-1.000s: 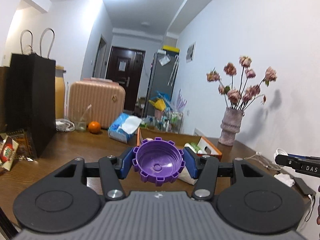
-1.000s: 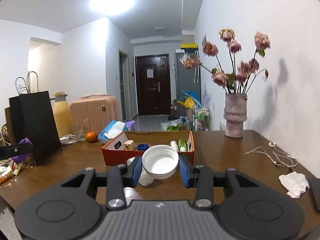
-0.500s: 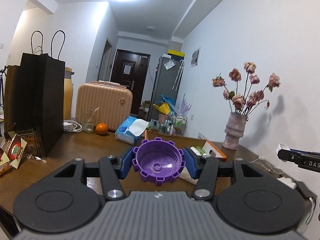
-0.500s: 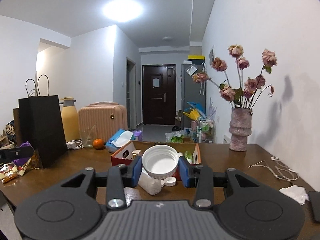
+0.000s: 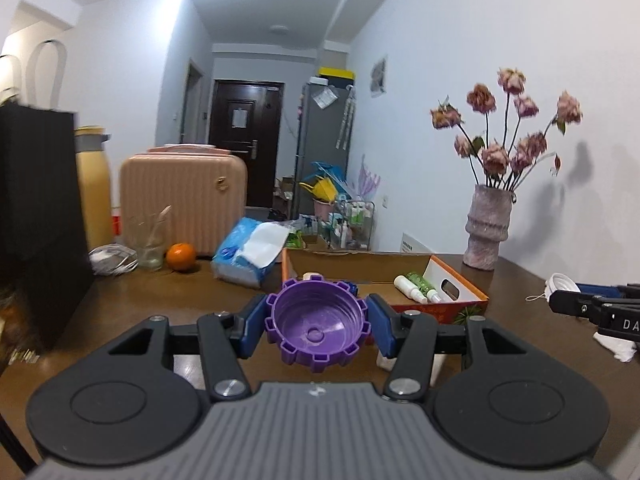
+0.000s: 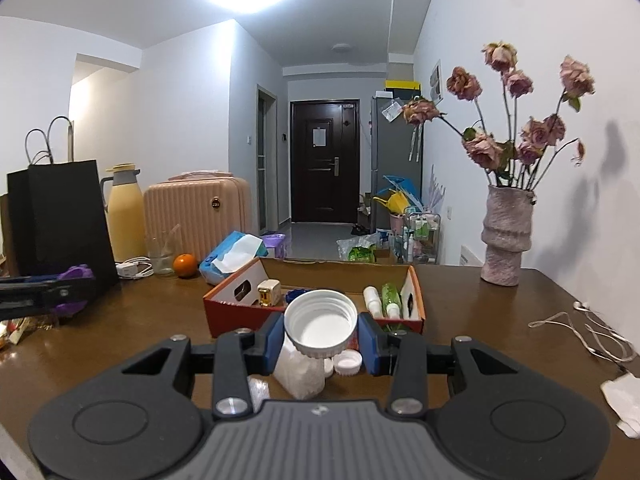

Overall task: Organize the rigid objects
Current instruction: 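Lift the purple cap and white cap with both tools over the box, then open both tools to drop the purple and white caps into the box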

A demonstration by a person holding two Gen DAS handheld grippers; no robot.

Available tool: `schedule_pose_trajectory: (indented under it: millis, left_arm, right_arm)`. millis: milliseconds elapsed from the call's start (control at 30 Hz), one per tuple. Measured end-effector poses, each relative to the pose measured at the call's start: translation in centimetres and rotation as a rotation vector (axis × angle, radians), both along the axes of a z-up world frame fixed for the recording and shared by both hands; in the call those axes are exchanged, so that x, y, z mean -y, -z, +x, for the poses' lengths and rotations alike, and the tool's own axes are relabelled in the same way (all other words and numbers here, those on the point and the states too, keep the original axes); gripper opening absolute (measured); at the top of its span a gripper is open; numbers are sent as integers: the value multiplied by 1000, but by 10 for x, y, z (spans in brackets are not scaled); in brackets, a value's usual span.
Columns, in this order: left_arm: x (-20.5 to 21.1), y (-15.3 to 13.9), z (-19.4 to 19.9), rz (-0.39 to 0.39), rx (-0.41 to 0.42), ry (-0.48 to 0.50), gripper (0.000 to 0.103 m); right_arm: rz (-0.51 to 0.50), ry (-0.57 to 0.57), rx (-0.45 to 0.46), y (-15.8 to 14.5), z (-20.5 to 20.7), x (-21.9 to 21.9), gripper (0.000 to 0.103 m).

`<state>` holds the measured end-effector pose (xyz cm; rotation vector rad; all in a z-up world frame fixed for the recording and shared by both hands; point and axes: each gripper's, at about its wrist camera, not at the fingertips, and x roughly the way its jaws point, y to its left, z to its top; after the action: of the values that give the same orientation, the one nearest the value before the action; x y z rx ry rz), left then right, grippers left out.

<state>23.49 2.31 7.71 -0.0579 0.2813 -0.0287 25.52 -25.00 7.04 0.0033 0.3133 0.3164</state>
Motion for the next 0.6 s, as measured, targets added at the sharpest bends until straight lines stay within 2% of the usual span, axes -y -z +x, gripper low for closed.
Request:
schedule_pose_trajectory:
  millis: [167,333,400,600]
  left_arm:
    - [16,0,81,48,-35,49,55]
    - [34,7,166,44,-104,139,55]
    - [42,12,204,34,-147,183,55]
    - [64,41,305,64,-308,232,55]
  right_arm:
    - [13,-35,-9,3,62,0,39]
    - [-33,-62,-16,4,145,-4,39]
    - [-64,-86,-50,8,185,-8,39]
    - [-107,-223,-250,35,309,-19,39]
